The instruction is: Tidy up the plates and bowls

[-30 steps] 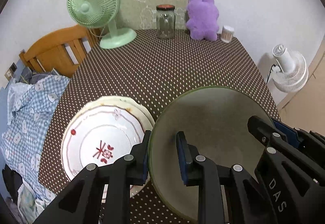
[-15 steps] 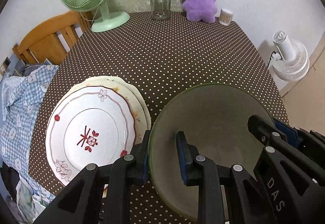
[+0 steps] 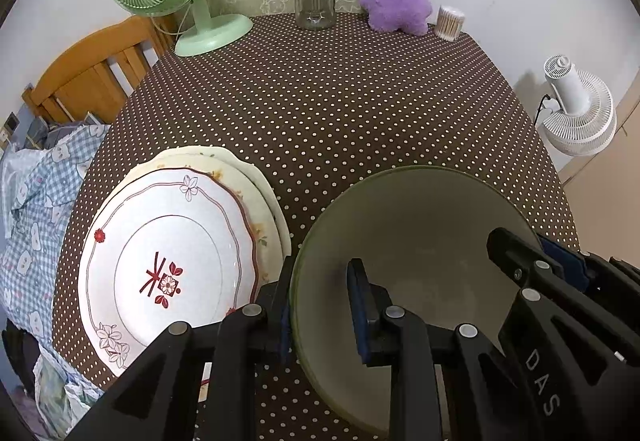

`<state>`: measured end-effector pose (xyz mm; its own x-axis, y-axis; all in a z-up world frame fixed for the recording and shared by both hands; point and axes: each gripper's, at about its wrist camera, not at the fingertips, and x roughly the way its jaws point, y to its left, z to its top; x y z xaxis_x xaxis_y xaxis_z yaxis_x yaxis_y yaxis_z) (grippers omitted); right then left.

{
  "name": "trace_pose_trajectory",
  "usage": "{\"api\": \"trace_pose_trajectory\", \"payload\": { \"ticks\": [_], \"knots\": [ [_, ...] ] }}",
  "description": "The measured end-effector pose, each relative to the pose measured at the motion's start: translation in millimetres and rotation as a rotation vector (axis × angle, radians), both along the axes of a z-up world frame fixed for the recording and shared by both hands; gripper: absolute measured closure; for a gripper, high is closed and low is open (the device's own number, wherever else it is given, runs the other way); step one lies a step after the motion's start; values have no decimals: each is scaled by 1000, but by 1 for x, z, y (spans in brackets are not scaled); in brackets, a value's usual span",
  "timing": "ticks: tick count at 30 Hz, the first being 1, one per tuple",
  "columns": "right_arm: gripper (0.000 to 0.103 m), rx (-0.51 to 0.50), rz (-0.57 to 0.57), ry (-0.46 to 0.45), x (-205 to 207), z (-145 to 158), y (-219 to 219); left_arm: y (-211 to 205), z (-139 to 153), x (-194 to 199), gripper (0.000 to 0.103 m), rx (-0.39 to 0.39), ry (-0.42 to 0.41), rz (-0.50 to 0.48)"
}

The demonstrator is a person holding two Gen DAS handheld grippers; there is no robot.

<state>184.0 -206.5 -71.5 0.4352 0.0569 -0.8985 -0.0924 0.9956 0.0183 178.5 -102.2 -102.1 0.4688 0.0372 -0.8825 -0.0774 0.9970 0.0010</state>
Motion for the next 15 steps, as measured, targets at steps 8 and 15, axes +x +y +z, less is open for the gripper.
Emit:
{"api": "trace_pose_trajectory", "payload": {
  "ticks": [8, 15],
  "knots": [
    [76, 40, 22, 22, 0, 1, -1, 0, 3, -2, 66, -39, 30, 4],
    [38, 83, -15, 9, 0, 8, -2, 6, 11, 0, 34, -57, 9, -22]
  ]
}}
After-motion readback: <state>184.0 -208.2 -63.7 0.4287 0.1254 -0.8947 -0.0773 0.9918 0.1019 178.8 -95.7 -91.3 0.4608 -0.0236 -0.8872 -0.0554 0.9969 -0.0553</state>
